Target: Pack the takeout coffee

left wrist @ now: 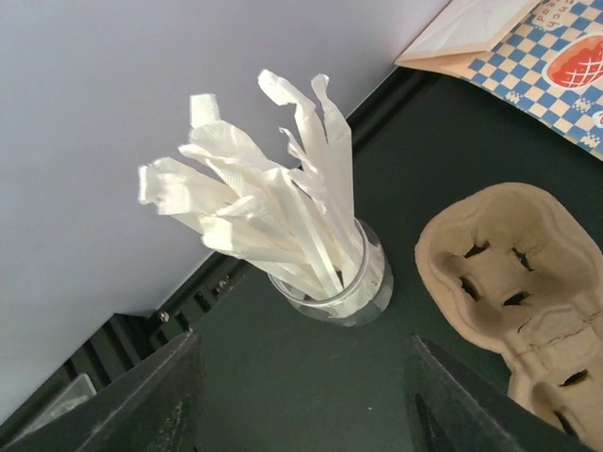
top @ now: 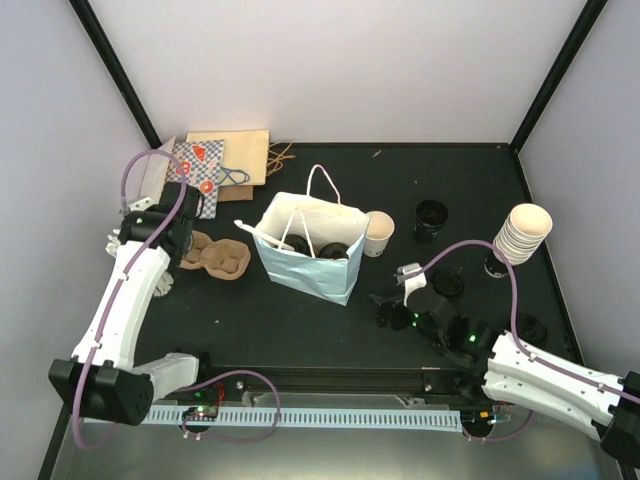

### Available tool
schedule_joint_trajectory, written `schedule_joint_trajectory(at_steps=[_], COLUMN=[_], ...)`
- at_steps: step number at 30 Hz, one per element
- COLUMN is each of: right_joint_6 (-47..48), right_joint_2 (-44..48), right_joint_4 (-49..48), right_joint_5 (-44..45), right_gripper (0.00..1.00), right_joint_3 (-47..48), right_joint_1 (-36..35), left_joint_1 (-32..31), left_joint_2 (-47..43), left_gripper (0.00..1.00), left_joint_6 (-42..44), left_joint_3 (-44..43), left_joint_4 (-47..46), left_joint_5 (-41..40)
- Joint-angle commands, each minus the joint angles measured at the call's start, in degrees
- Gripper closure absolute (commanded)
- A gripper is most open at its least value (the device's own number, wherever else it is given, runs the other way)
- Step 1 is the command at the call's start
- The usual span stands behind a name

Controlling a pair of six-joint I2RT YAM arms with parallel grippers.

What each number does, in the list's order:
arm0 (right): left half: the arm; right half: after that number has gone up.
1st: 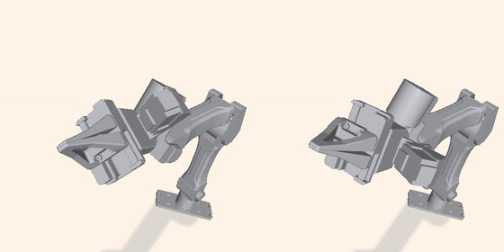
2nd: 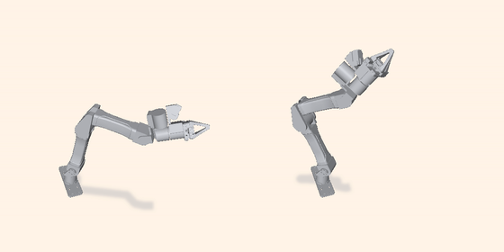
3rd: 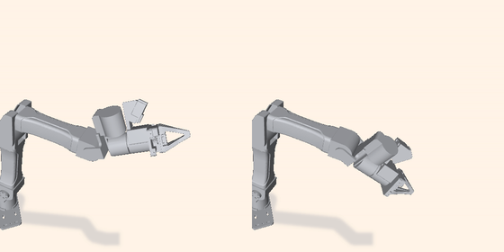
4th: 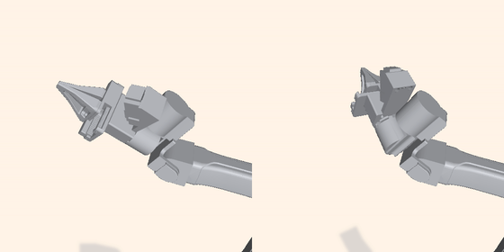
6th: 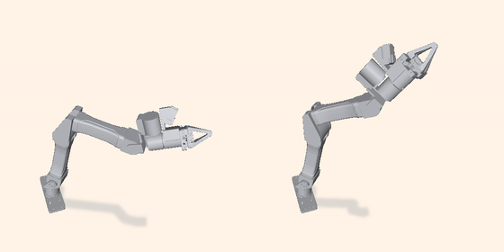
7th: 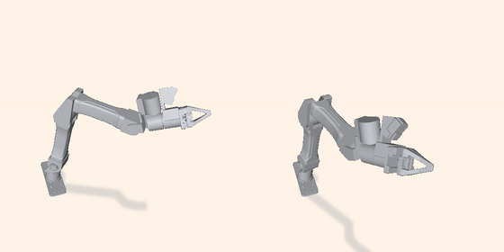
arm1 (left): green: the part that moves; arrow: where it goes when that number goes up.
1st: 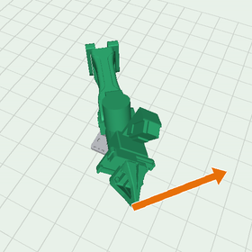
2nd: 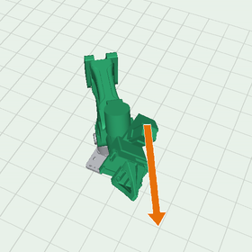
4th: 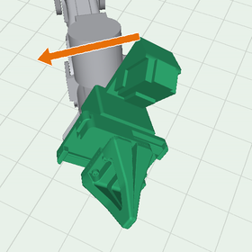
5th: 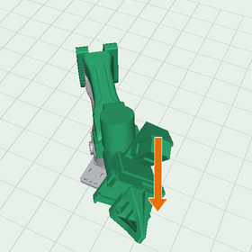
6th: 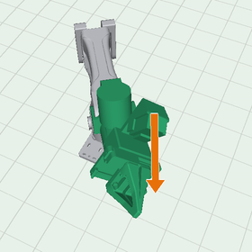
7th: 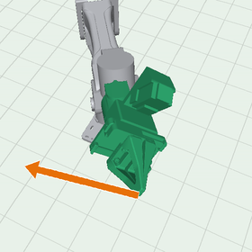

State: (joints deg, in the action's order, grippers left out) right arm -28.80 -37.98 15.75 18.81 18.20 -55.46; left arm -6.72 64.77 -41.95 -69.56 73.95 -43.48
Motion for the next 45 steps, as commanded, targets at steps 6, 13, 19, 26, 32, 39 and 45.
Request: schedule_joint_trajectory(at_steps=[6, 13, 19, 26, 32, 39, 45], right_joint_6=[0.8, 1.1, 1.2, 1.2, 1.2, 1.3, 1.2], right_joint_2=[-1.8, -3.5, -4.8, -5.8, -5.3, -5.9, -6.1], right_joint_4=[-2.1, -2.2, -2.4, -2.1, -2.0, -2.1, -2.0], right_joint_5=[-1.3, -1.9, -2.4, -2.8, -3.1, -3.0, -3.0], right_gripper=[0.0, 0.0, 0.0, 0.0, 0.0, 0.0, 0.0], right_joint_3=[2.4, 2.9, 3.2, 3.6, 3.4, 3.7, 3.7], right_joint_1=[0.3, 0.2, 0.2, 0.2, 0.2, 0.2, 0.2], left_joint_1=[-1.1, 2.7, 7.4, 11.7, 14.1, 14.9, 15.8], left_joint_2=[6.4, 4.3, 1.6, -2.6, 0.2, 1.3, 3.5], left_gripper=[0.43, 0.42, 0.48, 0.65, 0.66, 0.68, 0.71], left_joint_6=[-3.6, 3.5, 6.2, 11.5, 11.6, 13.0, 13.4], left_joint_3=[-2.3, 3.8, 4.2, 3.2, 1.7, 2.1, 1.5], left_joint_4=[1.5, -3.2, -3.4, -6.6, -6.5, -8.9, -9.7], left_joint_5=[4.9, 5.1, 3.8, 5.1, 4.5, 4.9, 4.6])
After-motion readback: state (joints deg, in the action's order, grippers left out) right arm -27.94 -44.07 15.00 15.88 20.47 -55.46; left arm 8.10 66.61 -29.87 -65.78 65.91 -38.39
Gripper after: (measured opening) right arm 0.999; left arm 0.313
